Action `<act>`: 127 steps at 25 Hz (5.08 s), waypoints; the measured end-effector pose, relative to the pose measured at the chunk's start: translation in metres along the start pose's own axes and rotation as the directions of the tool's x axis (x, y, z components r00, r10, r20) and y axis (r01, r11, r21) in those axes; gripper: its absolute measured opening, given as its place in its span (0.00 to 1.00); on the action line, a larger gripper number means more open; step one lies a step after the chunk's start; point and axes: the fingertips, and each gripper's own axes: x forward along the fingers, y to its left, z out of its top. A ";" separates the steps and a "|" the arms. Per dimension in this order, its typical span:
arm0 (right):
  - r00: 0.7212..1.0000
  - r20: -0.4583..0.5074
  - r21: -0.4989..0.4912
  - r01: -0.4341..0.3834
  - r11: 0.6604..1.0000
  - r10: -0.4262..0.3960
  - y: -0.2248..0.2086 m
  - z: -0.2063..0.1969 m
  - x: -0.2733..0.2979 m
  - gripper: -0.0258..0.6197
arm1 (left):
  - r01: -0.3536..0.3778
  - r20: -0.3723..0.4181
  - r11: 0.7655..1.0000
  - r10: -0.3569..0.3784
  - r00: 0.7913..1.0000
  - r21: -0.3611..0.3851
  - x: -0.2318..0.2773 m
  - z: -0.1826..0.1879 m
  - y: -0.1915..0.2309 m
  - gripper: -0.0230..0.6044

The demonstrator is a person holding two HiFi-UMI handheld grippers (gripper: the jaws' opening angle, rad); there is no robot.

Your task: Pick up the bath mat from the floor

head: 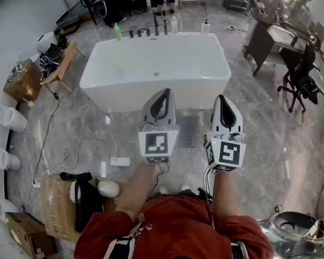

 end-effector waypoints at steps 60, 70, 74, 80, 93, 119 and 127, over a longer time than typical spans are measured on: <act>0.999 0.004 0.097 -0.045 0.994 0.045 -0.081 -0.046 0.027 0.06 | -0.058 0.041 0.998 0.057 0.998 0.010 0.052 -0.018 -0.043 0.06; 0.999 -0.015 0.070 -0.038 0.997 0.039 -0.056 -0.063 0.075 0.06 | -0.048 0.026 0.999 0.048 0.999 -0.009 0.086 -0.040 0.001 0.06; 0.999 -0.025 0.045 -0.041 0.998 0.042 -0.039 -0.068 0.101 0.06 | -0.051 0.015 0.998 0.051 0.999 -0.035 0.106 -0.051 0.030 0.06; 0.999 -0.034 0.002 -0.025 1.000 0.025 -0.017 -0.068 0.150 0.06 | -0.035 0.012 0.998 0.036 0.999 -0.057 0.136 -0.058 0.073 0.06; 0.998 -0.053 -0.028 0.031 0.999 -0.033 0.014 -0.083 0.223 0.06 | 0.015 0.004 0.998 -0.015 1.000 -0.065 0.189 -0.075 0.142 0.06; 0.992 -0.089 -0.020 0.090 0.996 -0.092 -0.031 -0.113 0.249 0.06 | 0.006 -0.035 0.996 -0.009 0.999 -0.086 0.235 -0.100 0.142 0.06; 0.991 -0.118 0.025 0.071 0.997 -0.068 -0.075 -0.139 0.253 0.06 | -0.025 -0.059 0.997 0.021 0.998 -0.069 0.254 -0.108 0.107 0.06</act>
